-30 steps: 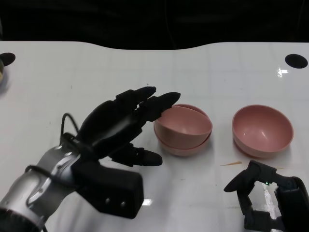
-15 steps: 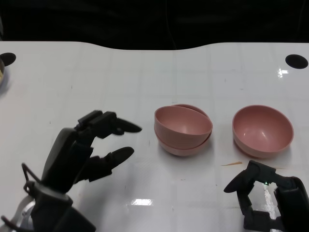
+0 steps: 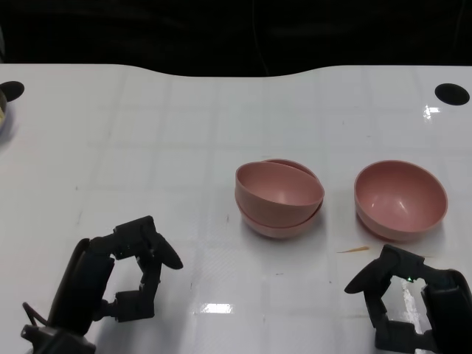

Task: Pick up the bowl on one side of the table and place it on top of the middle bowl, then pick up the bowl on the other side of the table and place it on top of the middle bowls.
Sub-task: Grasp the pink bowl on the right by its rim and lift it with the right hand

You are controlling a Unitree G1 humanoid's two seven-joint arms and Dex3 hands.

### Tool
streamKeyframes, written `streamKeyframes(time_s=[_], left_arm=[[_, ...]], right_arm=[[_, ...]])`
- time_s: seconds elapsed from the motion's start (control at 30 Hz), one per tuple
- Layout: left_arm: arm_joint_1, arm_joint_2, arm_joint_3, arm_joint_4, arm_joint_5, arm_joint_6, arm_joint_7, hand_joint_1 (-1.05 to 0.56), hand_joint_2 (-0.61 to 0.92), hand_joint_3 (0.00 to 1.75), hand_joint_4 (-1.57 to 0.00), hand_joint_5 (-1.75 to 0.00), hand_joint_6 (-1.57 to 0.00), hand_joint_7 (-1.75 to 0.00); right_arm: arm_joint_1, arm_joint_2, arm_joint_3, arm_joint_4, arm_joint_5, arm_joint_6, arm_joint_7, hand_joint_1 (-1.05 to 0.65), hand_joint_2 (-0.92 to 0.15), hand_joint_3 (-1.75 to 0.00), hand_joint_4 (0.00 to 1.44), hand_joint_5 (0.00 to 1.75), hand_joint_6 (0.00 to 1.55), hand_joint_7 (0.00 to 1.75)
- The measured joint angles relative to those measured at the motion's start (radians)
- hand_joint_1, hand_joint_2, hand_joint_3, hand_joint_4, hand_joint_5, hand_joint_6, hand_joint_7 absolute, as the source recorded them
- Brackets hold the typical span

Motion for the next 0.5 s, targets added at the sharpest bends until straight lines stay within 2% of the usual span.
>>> streamKeyframes(time_s=[0.07, 0.1, 0.27, 0.33, 0.37, 0.47, 0.5], left_arm=[[0.005, -0.020, 0.004, -0.001, -0.051, 0.018, -0.049, -0.03, 0.35, 1.48, -0.92, -1.74, -0.83, -1.57], [0.008, -0.026, 0.006, -0.001, -0.067, 0.021, -0.070, -0.04, 0.35, 1.48, -0.92, -1.75, -0.83, -1.58], [0.013, -0.053, 0.031, -0.004, -0.113, 0.041, -0.143, -0.07, 0.34, 1.48, -0.95, -1.74, -0.83, -1.60], [0.013, -0.062, 0.040, -0.003, -0.118, 0.047, -0.160, -0.07, 0.35, 1.48, -0.94, -1.75, -0.82, -1.59], [0.014, -0.065, 0.044, -0.003, -0.118, 0.048, -0.165, -0.07, 0.36, 1.48, -0.94, -1.75, -0.82, -1.60], [0.013, -0.079, 0.059, -0.003, -0.108, 0.050, -0.169, -0.08, 0.35, 1.47, -0.93, -1.75, -0.82, -1.60], [0.013, -0.081, 0.064, -0.003, -0.101, 0.051, -0.169, -0.08, 0.34, 1.48, -0.93, -1.75, -0.82, -1.61]], right_arm=[[0.000, -0.014, -0.003, -0.004, 0.011, 0.010, 0.012, 0.01, -0.49, -1.07, 0.73, 1.46, 0.77, 1.02], [0.000, -0.022, -0.006, -0.009, 0.013, 0.020, 0.017, 0.03, -0.48, -1.04, 0.72, 1.34, 0.76, 0.94], [-0.001, -0.062, -0.032, -0.047, -0.009, 0.080, 0.024, -0.01, -0.51, -0.90, 0.59, 1.05, 0.63, 0.65], [-0.001, -0.073, -0.035, -0.079, -0.025, 0.118, 0.027, -0.05, -0.55, -0.74, 0.50, 0.89, 0.54, 0.49], [0.000, -0.077, -0.037, -0.097, -0.036, 0.140, 0.027, -0.07, -0.59, -0.60, 0.43, 0.81, 0.49, 0.40], [0.003, -0.094, -0.048, -0.157, -0.075, 0.208, 0.027, -0.14, -0.74, -0.27, 0.32, 0.72, 0.44, 0.25], [0.003, -0.099, -0.056, -0.180, -0.091, 0.233, 0.023, -0.23, -0.79, -0.16, 0.29, 0.69, 0.41, 0.20]])
